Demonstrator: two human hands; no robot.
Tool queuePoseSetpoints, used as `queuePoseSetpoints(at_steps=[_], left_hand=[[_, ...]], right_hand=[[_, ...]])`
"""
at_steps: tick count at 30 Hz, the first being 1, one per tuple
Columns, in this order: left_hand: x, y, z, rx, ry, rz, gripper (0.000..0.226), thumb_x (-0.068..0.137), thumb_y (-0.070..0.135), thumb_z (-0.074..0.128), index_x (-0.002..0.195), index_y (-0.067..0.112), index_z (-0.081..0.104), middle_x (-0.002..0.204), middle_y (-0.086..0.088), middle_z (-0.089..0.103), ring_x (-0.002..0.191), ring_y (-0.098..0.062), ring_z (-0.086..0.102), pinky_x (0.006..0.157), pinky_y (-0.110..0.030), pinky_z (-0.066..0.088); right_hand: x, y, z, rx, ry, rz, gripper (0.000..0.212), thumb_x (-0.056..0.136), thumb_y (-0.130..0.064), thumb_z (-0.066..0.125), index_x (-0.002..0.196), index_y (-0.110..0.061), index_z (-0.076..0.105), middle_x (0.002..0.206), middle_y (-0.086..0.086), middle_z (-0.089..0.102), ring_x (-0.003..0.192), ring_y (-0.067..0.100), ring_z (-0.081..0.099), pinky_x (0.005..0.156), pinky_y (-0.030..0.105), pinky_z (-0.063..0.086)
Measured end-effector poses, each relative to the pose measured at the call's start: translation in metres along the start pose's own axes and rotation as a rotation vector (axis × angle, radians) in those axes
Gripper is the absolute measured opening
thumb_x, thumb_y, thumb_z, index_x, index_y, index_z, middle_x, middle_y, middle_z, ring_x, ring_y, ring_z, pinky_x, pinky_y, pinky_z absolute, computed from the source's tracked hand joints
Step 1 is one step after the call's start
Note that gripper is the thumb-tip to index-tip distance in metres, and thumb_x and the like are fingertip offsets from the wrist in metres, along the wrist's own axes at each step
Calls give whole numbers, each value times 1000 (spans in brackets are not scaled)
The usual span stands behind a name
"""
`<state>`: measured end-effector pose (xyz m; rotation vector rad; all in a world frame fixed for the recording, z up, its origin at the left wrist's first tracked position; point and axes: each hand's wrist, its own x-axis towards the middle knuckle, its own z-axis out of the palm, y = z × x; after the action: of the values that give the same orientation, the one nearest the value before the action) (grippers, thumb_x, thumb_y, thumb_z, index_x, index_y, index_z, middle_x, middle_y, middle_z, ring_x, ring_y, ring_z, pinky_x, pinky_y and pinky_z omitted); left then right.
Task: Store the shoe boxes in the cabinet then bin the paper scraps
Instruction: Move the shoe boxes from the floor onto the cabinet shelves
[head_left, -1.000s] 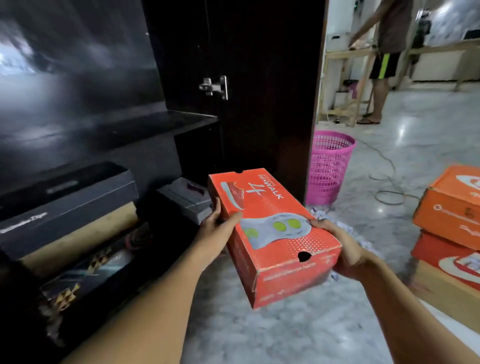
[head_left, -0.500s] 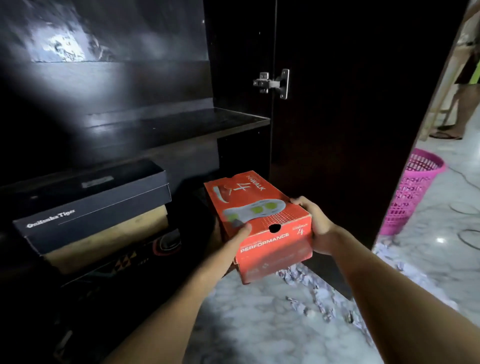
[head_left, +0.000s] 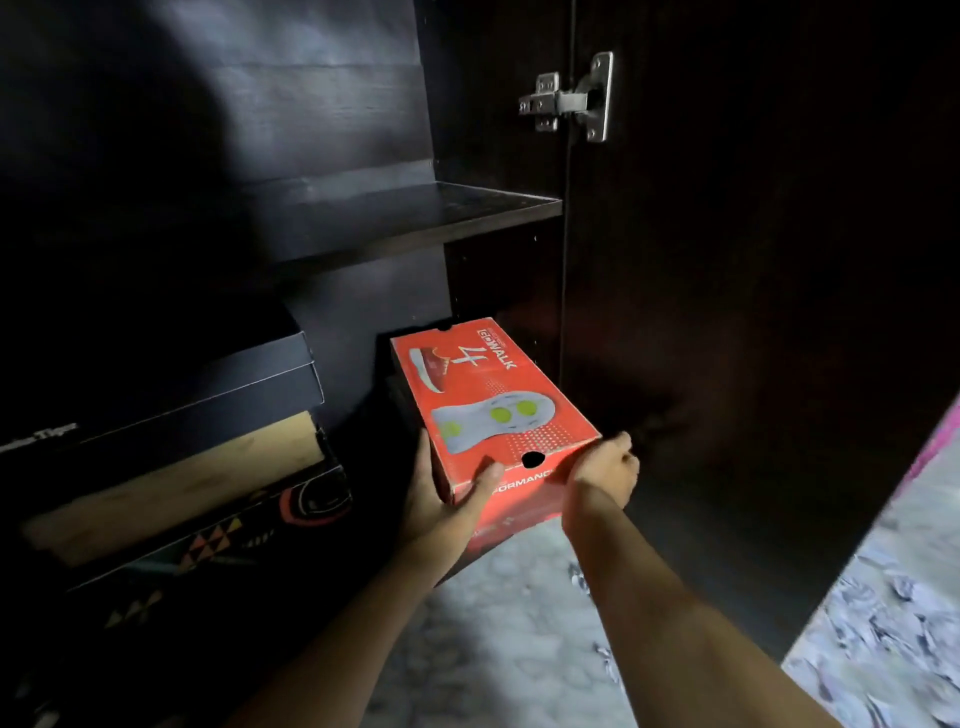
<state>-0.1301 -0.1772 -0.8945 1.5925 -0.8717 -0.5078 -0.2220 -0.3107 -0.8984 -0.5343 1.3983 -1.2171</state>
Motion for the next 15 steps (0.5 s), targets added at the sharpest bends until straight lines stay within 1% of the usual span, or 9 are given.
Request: queuePoseSetpoints(at_steps=[2,3,5,7,9,10,12,14,15], left_hand=[[19,-1,7,21,57,-33,83,69,61,74,141,39,39,126,11,64,116,-10,61,101,-42,49],[30,-1,10,36,93,-72,86,65,66,73,140,41,40,126,10,64,115,-11,61,102,-41,49],[52,-1,14,73,127,-147,96,56,78,67,140,41,40,132,6,61,119,-16,59,103,-42,48],[67,-1,13,118,130,-198,102,51,84,61,140,37,43,135,1,59,121,-21,58,102,-43,48],[76,3,10,156,122,-220,92,61,77,64,139,31,46,133,-3,60,119,-23,60,101,-40,49],[81,4,8,169,120,-212,80,71,67,67,138,26,49,128,-4,62,115,-23,62,99,-36,50],[92,3,3,183,120,-192,61,83,50,68,134,19,55,120,-8,68,109,-23,65,94,-32,52],[101,2,-1,178,135,-196,66,82,50,69,137,17,54,120,-11,69,109,-25,66,97,-38,52],[103,2,-2,177,142,-200,69,81,50,70,138,15,52,121,-11,68,110,-26,66,98,-40,52]], right_hand=[[-2,11,11,-40,-15,-107,46,98,-43,42,123,-7,57,125,22,57,117,40,54,104,46,41],[-4,15,16,-54,-58,-169,40,98,-39,46,123,-8,56,124,19,54,116,39,54,104,46,42],[-4,21,22,-154,-199,-262,36,98,-30,52,130,-13,52,130,15,43,118,35,52,106,41,40],[-1,23,25,-265,-363,-320,41,99,-23,53,139,-16,47,137,14,38,123,32,51,108,38,38],[2,21,24,-303,-517,-358,44,101,-18,52,144,-18,44,134,7,41,127,26,50,111,38,38],[4,19,22,-352,-572,-388,46,101,-17,51,146,-19,42,129,2,42,127,22,50,111,35,38],[10,15,20,-464,-679,-414,46,101,-16,51,146,-22,42,125,-1,49,125,19,52,100,23,39],[14,11,23,-529,-763,-395,42,101,-16,52,141,-27,44,122,-3,56,113,13,57,86,11,40],[14,12,26,-552,-782,-391,42,101,-13,52,138,-29,44,123,-3,56,106,9,57,82,7,40]])
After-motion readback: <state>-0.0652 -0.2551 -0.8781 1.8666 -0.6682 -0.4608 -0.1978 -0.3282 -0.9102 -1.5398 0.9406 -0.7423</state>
